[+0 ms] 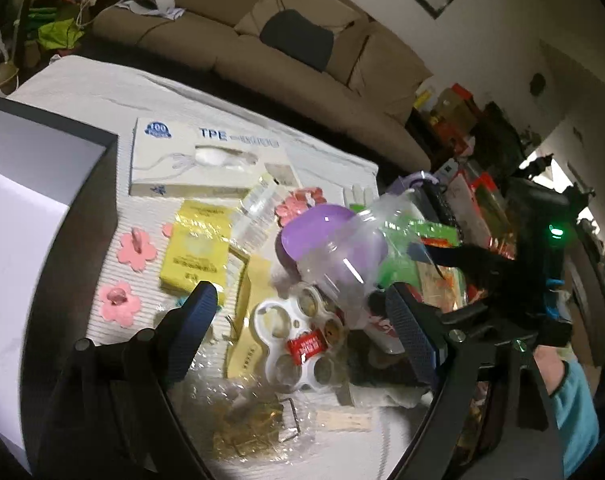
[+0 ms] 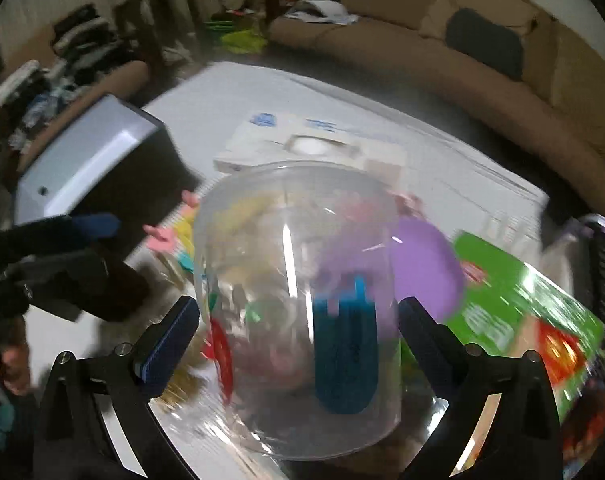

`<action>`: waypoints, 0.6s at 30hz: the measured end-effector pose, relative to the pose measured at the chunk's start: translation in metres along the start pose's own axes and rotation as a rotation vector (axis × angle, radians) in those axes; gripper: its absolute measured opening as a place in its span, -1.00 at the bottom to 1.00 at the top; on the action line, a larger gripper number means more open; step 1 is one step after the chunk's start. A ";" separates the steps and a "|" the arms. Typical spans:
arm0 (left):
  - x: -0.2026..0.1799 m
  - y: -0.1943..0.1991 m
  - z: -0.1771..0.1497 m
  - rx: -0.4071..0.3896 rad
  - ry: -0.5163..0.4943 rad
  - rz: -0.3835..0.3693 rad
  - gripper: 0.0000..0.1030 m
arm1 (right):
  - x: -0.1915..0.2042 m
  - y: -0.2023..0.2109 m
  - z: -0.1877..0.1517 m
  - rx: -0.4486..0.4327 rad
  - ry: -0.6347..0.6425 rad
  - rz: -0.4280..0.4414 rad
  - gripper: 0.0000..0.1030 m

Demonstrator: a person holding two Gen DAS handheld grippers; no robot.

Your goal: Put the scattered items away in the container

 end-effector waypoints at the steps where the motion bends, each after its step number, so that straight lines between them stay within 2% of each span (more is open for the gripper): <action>1: -0.003 -0.002 -0.003 0.012 -0.005 -0.002 0.65 | -0.005 0.014 -0.004 -0.025 -0.030 0.002 0.96; 5: -0.017 -0.007 -0.013 0.040 -0.047 -0.012 0.65 | -0.032 0.066 -0.016 -0.088 -0.138 0.028 0.96; 8: -0.029 -0.009 -0.023 0.069 -0.072 -0.033 0.65 | -0.059 0.113 -0.031 -0.126 -0.188 -0.140 0.96; 10: -0.037 -0.011 -0.033 0.100 -0.085 -0.047 0.65 | -0.084 0.143 -0.060 -0.128 -0.302 -0.263 0.96; 11: -0.041 -0.012 -0.038 0.113 -0.094 -0.049 0.65 | -0.094 0.150 -0.075 -0.122 -0.350 -0.287 0.96; 14: -0.055 -0.021 -0.057 0.145 -0.144 -0.048 0.64 | -0.116 0.150 -0.115 -0.095 -0.435 -0.324 0.96; 17: -0.070 -0.026 -0.069 0.144 -0.192 -0.073 0.62 | -0.139 0.132 -0.130 -0.089 -0.481 -0.330 0.93; 18: -0.073 -0.028 -0.071 0.142 -0.204 -0.073 0.62 | -0.145 0.125 -0.131 -0.091 -0.499 -0.319 0.85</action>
Point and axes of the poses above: each gripper's, at about its wrist camera, not at the fingertips, and y roughly against the way its jaws point, x to its left, z to its top, the point moved 7 cm from there along -y, roughly the way its jaws point, and after that the axes turned 5 degrees about -x, right-handed, at the moved point
